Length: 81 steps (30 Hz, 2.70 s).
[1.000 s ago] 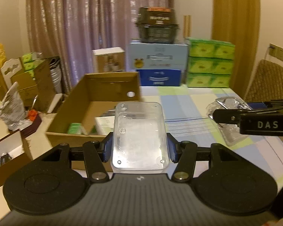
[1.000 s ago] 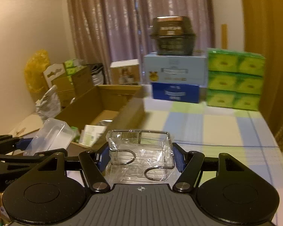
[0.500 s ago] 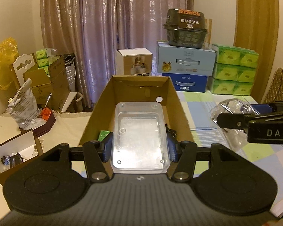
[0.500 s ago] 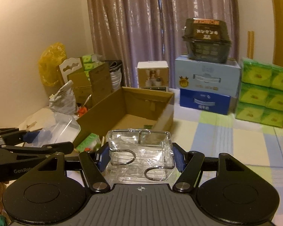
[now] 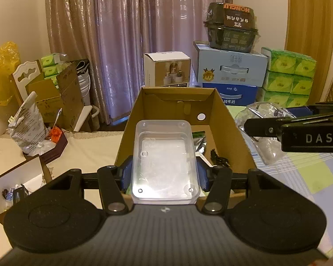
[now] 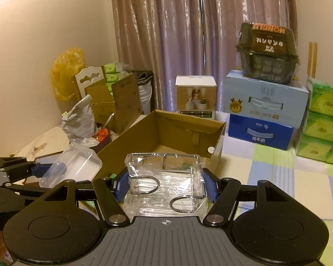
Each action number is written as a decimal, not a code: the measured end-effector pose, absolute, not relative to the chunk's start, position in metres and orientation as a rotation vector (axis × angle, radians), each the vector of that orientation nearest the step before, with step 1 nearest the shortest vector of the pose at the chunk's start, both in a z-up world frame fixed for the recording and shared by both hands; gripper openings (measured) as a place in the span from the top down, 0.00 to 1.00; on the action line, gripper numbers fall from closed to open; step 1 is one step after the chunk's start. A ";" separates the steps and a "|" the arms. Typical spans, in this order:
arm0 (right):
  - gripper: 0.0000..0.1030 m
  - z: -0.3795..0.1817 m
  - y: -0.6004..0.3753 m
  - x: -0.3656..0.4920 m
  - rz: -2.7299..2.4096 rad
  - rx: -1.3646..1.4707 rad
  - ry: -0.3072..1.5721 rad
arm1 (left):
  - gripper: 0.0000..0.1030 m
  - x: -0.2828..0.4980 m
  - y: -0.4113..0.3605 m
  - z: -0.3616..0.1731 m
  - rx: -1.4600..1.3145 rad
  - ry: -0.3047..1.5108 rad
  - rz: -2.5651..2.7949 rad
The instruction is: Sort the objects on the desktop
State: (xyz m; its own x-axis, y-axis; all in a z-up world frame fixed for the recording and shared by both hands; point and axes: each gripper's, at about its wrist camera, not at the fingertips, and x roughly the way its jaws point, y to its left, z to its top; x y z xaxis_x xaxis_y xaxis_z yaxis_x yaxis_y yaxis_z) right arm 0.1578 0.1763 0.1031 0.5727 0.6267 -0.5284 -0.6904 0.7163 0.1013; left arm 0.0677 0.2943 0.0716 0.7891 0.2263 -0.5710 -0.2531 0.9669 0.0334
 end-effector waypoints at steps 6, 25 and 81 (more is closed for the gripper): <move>0.38 0.094 0.186 0.177 0.763 -0.103 0.597 | 0.50 0.088 0.303 0.068 -0.026 0.619 0.243; 0.38 0.079 0.202 0.210 0.744 -0.056 0.632 | 0.34 0.131 0.314 0.045 -0.020 0.656 0.220; 0.02 0.123 0.063 0.020 0.715 -0.072 0.620 | 0.01 -0.083 0.213 0.098 -0.237 0.587 0.282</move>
State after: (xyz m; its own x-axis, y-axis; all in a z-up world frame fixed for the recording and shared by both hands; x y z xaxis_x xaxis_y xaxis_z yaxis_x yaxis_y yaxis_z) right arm 0.0200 0.0633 0.1228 0.5848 0.5915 -0.5551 -0.6330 0.7607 0.1437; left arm -0.0833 0.2125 0.0984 0.7964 0.1929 -0.5732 -0.3263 0.9350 -0.1388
